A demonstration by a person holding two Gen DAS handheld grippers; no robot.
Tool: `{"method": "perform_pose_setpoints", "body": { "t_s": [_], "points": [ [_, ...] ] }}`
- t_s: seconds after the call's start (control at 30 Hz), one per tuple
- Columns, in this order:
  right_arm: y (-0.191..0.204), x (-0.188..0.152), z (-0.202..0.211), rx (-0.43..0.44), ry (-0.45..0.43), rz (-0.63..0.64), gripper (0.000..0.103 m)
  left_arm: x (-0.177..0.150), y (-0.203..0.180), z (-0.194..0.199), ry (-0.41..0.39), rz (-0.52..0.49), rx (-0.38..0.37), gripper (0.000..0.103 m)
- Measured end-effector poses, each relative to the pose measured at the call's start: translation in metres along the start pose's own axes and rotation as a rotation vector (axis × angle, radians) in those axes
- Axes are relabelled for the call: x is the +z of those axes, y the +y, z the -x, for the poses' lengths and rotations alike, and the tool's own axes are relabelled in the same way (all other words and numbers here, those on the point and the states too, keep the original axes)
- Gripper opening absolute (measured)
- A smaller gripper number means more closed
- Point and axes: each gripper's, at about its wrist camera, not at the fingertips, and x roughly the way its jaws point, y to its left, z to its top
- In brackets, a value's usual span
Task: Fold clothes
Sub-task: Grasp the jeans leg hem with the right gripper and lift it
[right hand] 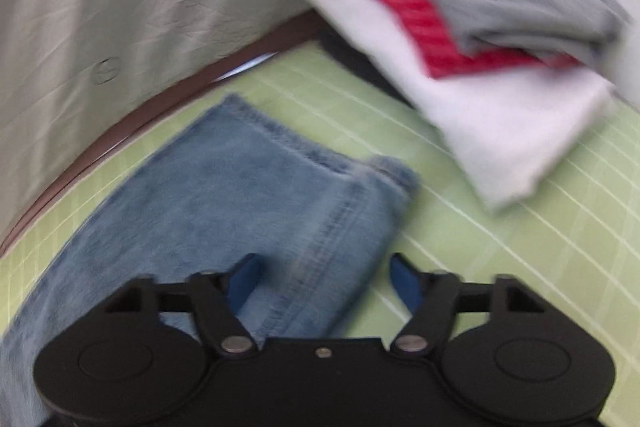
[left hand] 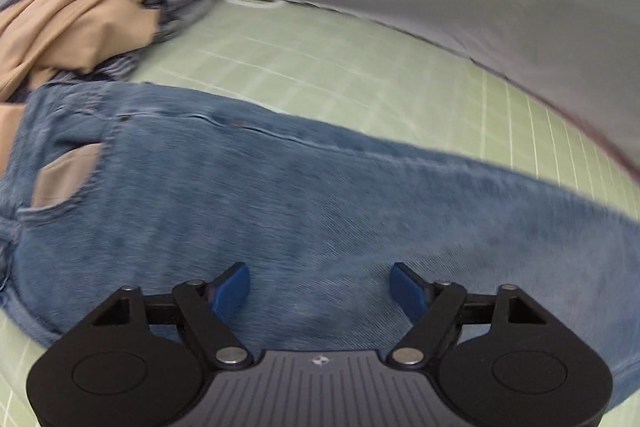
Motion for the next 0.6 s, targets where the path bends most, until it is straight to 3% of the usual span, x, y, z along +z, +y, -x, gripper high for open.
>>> {"method": "perform_pose_setpoints", "body": {
  "t_s": [0.03, 0.07, 0.17, 0.4, 0.6],
  "points": [
    [0.002, -0.001, 0.001, 0.004, -0.001, 0.026, 0.050, -0.001, -0.002, -0.003, 0.010, -0.018, 0.009, 0.082],
    [0.002, -0.002, 0.003, 0.006, -0.003, 0.045, 0.033, -0.002, -0.004, -0.005, 0.019, -0.036, 0.018, 0.082],
    [-0.014, -0.011, 0.025, 0.005, -0.028, 0.094, 0.002, -0.008, -0.003, -0.002, 0.026, -0.084, 0.014, 0.082],
    [-0.084, -0.059, 0.109, -0.067, -0.052, 0.146, 0.001, -0.031, 0.014, 0.011, 0.051, -0.147, -0.036, 0.082],
    [-0.145, -0.102, 0.151, -0.091, -0.029, 0.062, 0.002, -0.051, 0.010, 0.025, 0.048, -0.211, -0.014, 0.082]
  ]
}}
